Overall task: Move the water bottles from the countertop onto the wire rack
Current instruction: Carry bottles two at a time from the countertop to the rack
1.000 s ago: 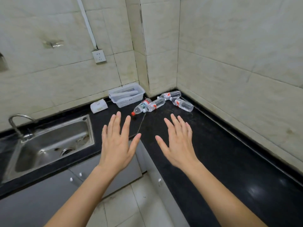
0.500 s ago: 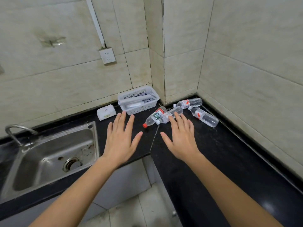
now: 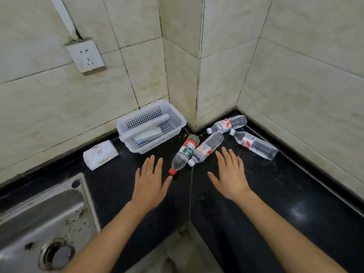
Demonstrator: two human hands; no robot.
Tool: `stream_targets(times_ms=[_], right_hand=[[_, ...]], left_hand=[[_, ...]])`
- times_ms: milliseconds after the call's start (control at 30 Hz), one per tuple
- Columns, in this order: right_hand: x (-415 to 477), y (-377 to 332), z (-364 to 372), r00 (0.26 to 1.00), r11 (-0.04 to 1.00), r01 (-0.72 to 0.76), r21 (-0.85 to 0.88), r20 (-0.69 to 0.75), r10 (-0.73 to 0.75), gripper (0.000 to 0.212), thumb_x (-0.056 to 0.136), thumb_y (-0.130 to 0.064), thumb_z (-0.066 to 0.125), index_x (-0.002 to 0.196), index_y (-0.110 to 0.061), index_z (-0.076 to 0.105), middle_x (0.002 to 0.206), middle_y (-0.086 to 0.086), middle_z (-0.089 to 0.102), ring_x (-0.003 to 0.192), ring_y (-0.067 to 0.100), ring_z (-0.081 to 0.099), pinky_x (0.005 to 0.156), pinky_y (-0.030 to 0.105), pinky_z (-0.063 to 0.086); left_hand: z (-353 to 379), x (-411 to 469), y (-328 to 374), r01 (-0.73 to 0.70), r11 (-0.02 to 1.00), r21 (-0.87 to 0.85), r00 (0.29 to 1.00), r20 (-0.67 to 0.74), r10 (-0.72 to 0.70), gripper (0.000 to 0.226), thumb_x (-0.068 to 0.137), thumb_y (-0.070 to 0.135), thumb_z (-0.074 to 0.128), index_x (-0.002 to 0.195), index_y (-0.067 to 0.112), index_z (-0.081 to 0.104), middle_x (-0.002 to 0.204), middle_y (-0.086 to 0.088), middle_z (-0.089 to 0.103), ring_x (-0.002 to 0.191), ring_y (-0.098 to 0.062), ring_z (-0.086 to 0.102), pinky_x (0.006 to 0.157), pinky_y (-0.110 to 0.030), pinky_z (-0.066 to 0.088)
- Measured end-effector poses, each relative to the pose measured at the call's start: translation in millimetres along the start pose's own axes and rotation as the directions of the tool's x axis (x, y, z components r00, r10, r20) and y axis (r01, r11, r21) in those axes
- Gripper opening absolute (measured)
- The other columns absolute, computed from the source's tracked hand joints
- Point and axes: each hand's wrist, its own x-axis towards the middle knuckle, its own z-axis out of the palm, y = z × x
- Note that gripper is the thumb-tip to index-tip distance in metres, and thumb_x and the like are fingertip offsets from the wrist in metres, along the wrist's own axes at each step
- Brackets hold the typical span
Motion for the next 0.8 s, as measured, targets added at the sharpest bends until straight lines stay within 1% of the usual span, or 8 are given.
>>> stream_targets(times_ms=[200,433,533,600,667,700,733,800], right_hand=[[66.1,-10.4,29.8,0.989,0.998,-0.049,-0.043,0.141,0.054,0.083,0.099,-0.047,0.052,0.161,-0.012,0.011,0.170,0.014,0.007,0.157,0.034,0.004,0.125,0.051,0.010],[136.1,12.9,69.1,0.971,0.998,0.002,0.056,0.241,-0.016,0.096,0.091,-0.043,0.066,0.162,-0.014,0.008,0.169,0.011,0.009,0.157,0.033,0.002,0.125,0.052,0.008],[158.1,20.4,95.1,0.934,0.998,0.052,0.026,0.354,-0.057,0.100,0.091,-0.032,0.069,0.162,-0.015,0.002,0.171,0.011,0.000,0.156,0.039,-0.003,0.125,0.051,0.012],[167.8,25.6,111.1,0.935,0.996,0.088,-0.016,0.345,-0.077,0.101,0.085,-0.015,0.075,0.162,-0.014,0.011,0.170,0.013,0.006,0.155,0.044,0.006,0.117,0.053,0.034],[177.9,32.5,122.6,0.958,0.995,0.097,-0.018,0.273,-0.088,0.100,0.066,-0.003,0.085,0.154,-0.011,0.037,0.163,0.016,0.032,0.144,0.048,0.031,0.092,0.054,0.055],[183.7,36.0,127.8,0.968,0.995,0.092,-0.030,0.236,-0.083,0.098,0.056,-0.001,0.089,0.145,-0.010,0.048,0.155,0.016,0.044,0.134,0.047,0.041,0.083,0.053,0.058],[189.2,38.0,131.8,0.973,0.993,0.103,-0.056,0.215,-0.089,0.095,0.051,-0.001,0.090,0.138,-0.011,0.053,0.149,0.016,0.049,0.127,0.045,0.046,0.083,0.053,0.056],[195.6,38.5,137.1,0.970,0.984,0.156,-0.084,0.203,-0.137,0.084,0.057,-0.005,0.088,0.133,-0.013,0.054,0.153,0.015,0.045,0.133,0.043,0.044,0.101,0.058,0.041]], left_hand=[[32.9,96.4,-29.6,-0.009,0.996,-0.091,0.988,0.156,0.023,0.076,0.099,0.056,0.044,0.157,0.012,0.023,0.163,-0.015,0.027,0.151,-0.030,0.023,0.118,-0.052,0.031],[87.7,154.6,-18.4,0.120,0.979,-0.165,0.922,0.385,-0.048,0.080,0.095,0.060,0.049,0.155,0.014,0.025,0.149,-0.014,0.044,0.132,-0.033,0.047,0.104,-0.049,0.041],[113.6,162.4,-13.0,0.244,0.939,-0.243,0.882,0.457,-0.111,0.081,0.090,0.060,0.057,0.150,0.015,0.028,0.142,-0.015,0.050,0.125,-0.034,0.054,0.100,-0.050,0.047],[128.3,168.6,-10.1,0.289,0.912,-0.292,0.878,0.460,-0.131,0.079,0.090,0.055,0.061,0.146,0.011,0.028,0.138,-0.017,0.052,0.118,-0.035,0.058,0.093,-0.051,0.051],[137.8,177.0,-7.0,0.319,0.894,-0.314,0.879,0.450,-0.155,0.076,0.090,0.053,0.062,0.142,0.009,0.030,0.134,-0.016,0.055,0.112,-0.034,0.061,0.088,-0.051,0.054],[139.9,181.0,-5.2,0.331,0.888,-0.318,0.876,0.453,-0.165,0.075,0.090,0.053,0.063,0.141,0.010,0.029,0.134,-0.015,0.056,0.112,-0.034,0.062,0.087,-0.050,0.055],[142.3,183.4,-4.4,0.338,0.884,-0.322,0.873,0.459,-0.167,0.074,0.090,0.052,0.063,0.141,0.011,0.029,0.136,-0.014,0.055,0.112,-0.034,0.062,0.086,-0.046,0.054],[143.4,182.9,-6.5,0.361,0.864,-0.351,0.862,0.479,-0.165,0.073,0.090,0.046,0.067,0.142,0.014,0.029,0.139,-0.012,0.054,0.113,-0.033,0.062,0.085,-0.038,0.052]])
